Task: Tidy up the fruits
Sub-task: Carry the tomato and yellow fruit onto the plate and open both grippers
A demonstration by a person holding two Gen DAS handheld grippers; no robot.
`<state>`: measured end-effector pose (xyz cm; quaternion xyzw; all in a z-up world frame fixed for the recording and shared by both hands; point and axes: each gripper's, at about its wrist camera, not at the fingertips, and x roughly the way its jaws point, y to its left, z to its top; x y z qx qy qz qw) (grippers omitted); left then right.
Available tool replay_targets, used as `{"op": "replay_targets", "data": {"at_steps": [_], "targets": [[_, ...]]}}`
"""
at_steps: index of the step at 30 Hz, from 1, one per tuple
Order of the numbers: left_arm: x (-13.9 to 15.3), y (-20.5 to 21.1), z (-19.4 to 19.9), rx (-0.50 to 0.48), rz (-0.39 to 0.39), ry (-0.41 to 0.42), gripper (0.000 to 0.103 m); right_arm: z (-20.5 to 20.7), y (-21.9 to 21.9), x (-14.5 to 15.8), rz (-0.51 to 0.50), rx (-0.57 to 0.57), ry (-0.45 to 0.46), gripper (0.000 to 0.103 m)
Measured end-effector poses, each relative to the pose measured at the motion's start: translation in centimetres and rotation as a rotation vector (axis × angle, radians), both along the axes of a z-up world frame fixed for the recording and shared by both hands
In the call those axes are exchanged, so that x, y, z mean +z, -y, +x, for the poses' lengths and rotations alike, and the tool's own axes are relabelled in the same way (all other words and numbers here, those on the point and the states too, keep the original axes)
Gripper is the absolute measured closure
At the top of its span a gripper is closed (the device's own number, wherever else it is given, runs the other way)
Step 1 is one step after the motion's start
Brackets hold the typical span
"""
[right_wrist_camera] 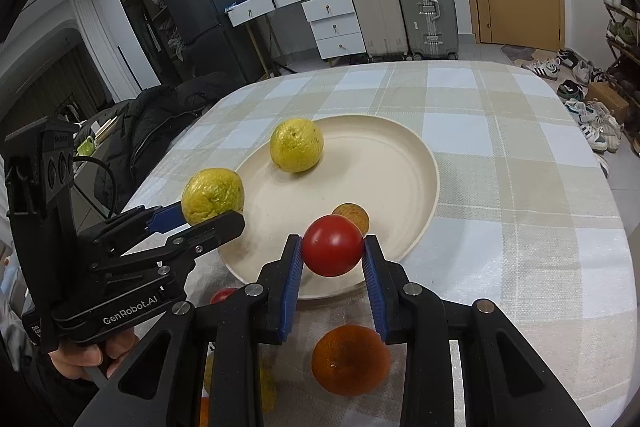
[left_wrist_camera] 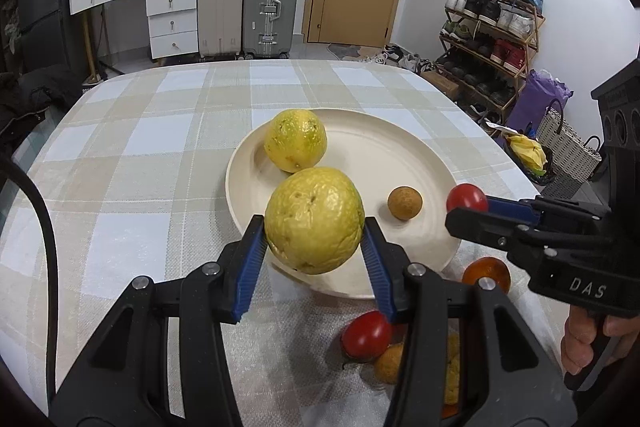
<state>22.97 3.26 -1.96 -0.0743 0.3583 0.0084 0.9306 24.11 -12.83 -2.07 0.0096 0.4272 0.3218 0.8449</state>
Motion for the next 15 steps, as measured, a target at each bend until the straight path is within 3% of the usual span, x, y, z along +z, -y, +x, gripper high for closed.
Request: {"op": "replay_targets", "data": {"at_steps": [15], "targets": [[-1.1,0.2,1.3,0.014,0.032,-0.031,0.058,0.9,-0.9,-1.3,-0.016,0.001,-0.035,0.072]]}}
